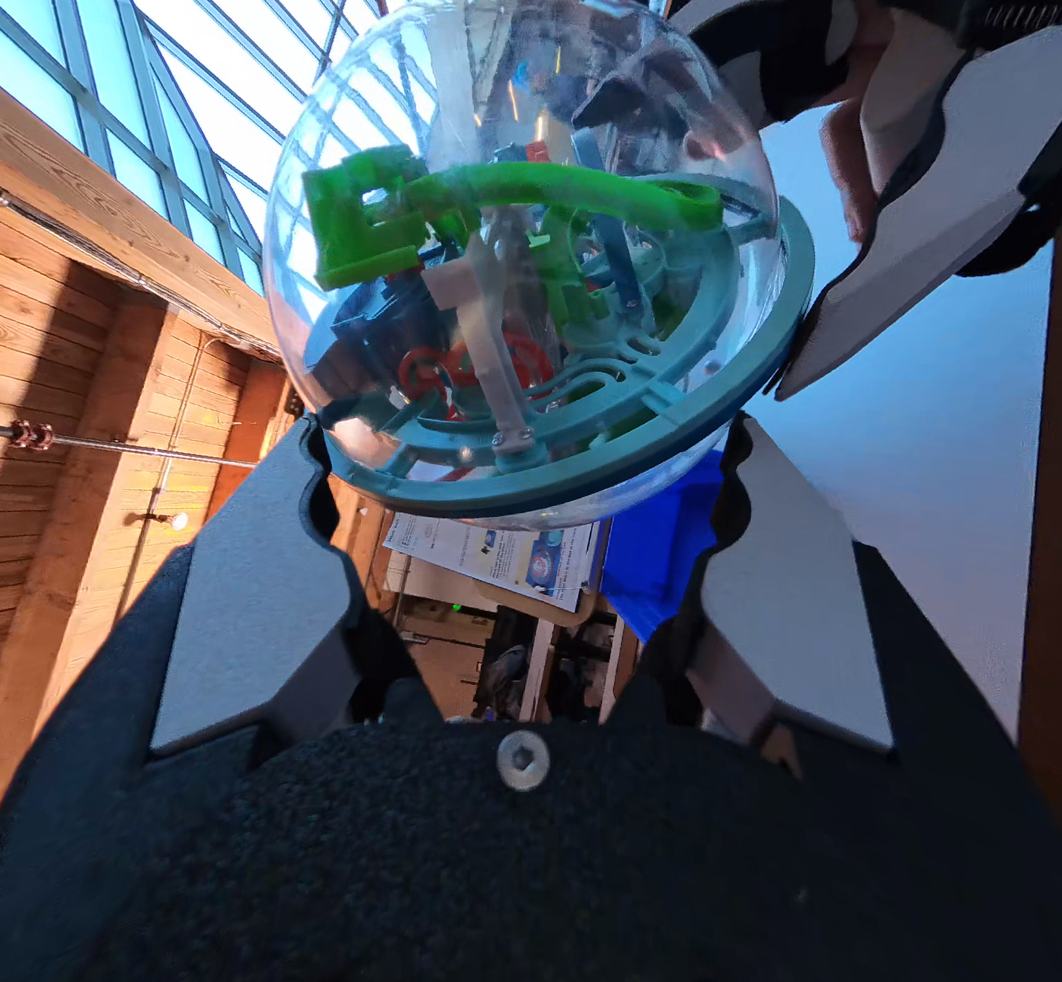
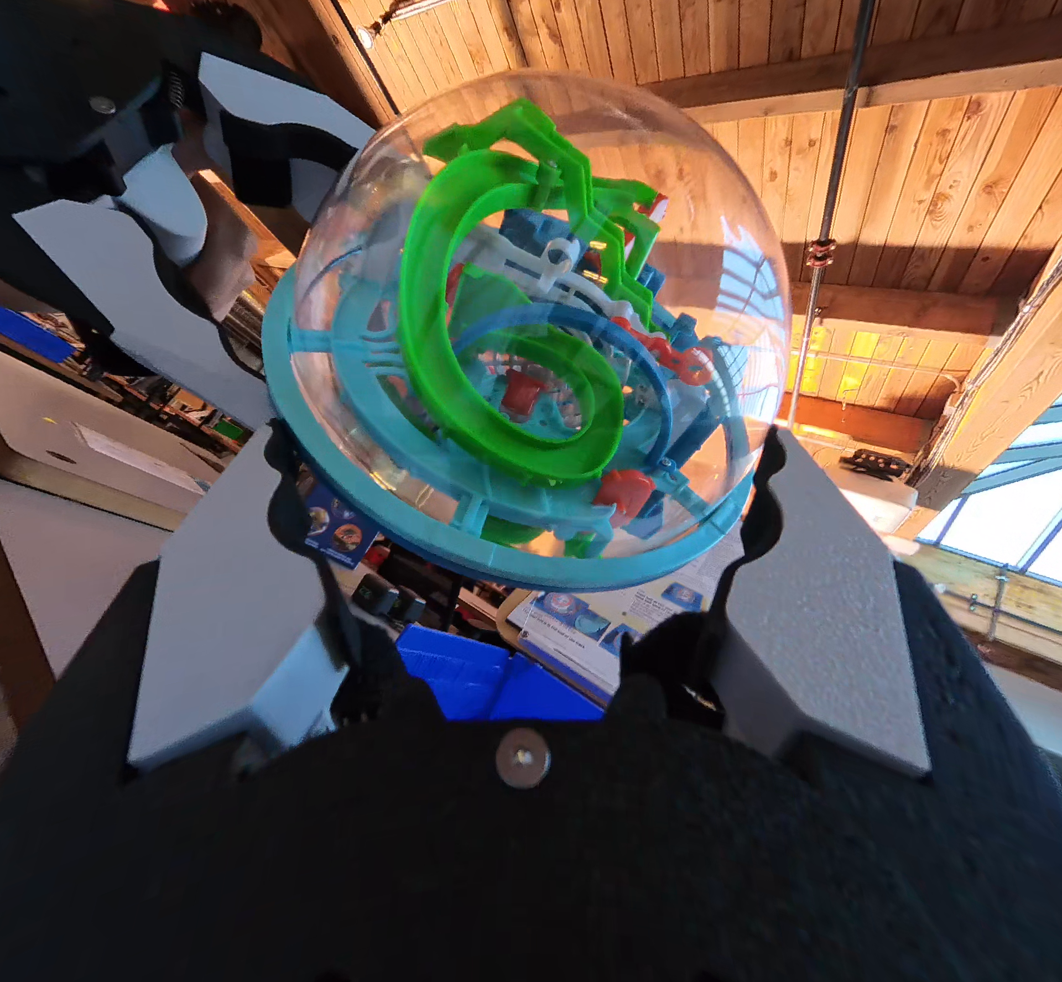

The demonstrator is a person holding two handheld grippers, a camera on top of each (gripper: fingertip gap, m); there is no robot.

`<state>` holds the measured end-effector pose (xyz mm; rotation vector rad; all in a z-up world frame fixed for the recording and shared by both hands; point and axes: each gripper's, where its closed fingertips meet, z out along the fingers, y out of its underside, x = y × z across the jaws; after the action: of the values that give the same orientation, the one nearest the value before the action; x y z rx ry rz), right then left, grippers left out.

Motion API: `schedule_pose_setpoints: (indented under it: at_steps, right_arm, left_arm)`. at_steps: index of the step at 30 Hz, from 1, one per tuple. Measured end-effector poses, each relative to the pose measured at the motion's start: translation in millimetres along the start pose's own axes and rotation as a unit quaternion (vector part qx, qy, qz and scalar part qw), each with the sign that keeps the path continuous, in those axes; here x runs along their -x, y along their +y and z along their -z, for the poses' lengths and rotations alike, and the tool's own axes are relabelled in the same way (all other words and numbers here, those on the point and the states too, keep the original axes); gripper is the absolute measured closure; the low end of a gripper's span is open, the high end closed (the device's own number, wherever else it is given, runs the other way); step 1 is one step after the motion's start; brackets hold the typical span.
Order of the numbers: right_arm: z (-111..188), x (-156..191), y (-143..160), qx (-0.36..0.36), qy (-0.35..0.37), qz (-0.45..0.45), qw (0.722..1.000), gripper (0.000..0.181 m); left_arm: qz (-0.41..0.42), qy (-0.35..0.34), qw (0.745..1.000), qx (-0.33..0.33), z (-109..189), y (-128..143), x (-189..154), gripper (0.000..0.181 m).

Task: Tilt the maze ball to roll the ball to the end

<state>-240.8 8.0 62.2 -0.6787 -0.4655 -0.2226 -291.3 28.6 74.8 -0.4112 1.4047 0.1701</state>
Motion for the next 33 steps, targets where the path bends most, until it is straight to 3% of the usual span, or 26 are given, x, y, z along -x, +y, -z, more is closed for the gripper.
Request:
schedule_pose_setpoints:
  at_steps: [5, 11, 16, 20, 21, 26, 33]
  right_arm:
    - [1.3, 5.3, 19.7, 0.041, -0.013, -0.035, 0.998, 0.030]
    - [0.8, 26.8, 52.6, 0.111, -0.023, -0.079, 0.990, 0.030]
    - [4.4, 51.1, 91.8, 0.188, -0.053, -0.118, 0.974, 0.030]
    - [10.1, 56.3, 115.2, 0.233, -0.045, -0.233, 0.943, 0.049]
    - [10.6, 55.4, 120.2, 0.240, -0.037, -0.253, 0.936, 0.055]
    - [17.7, 63.9, 149.3, 0.293, -0.054, -0.269, 0.916, 0.048]
    - [14.7, 60.8, 151.9, 0.295, -0.098, -0.291, 0.905, 0.052]
  left_arm:
    - [0.082, 0.046, 0.996, 0.011, -9.0, 20.7, -17.6, 0.049]
    - [0.223, 0.120, 0.967, 0.020, -14.3, 62.6, -52.6, 0.049]
    - [0.278, 0.143, 0.949, 0.047, -15.0, 101.2, -91.0, 0.049]
    - [0.303, 0.162, 0.934, 0.093, -17.3, 132.6, -129.1, 0.050]
    - [0.311, 0.164, 0.931, 0.096, -17.9, 136.2, -136.4, 0.050]
    - [0.340, 0.176, 0.918, 0.102, -21.7, 144.2, -160.3, 0.050]
    - [0.338, 0.161, 0.923, 0.091, -19.2, 141.5, -153.3, 0.051]
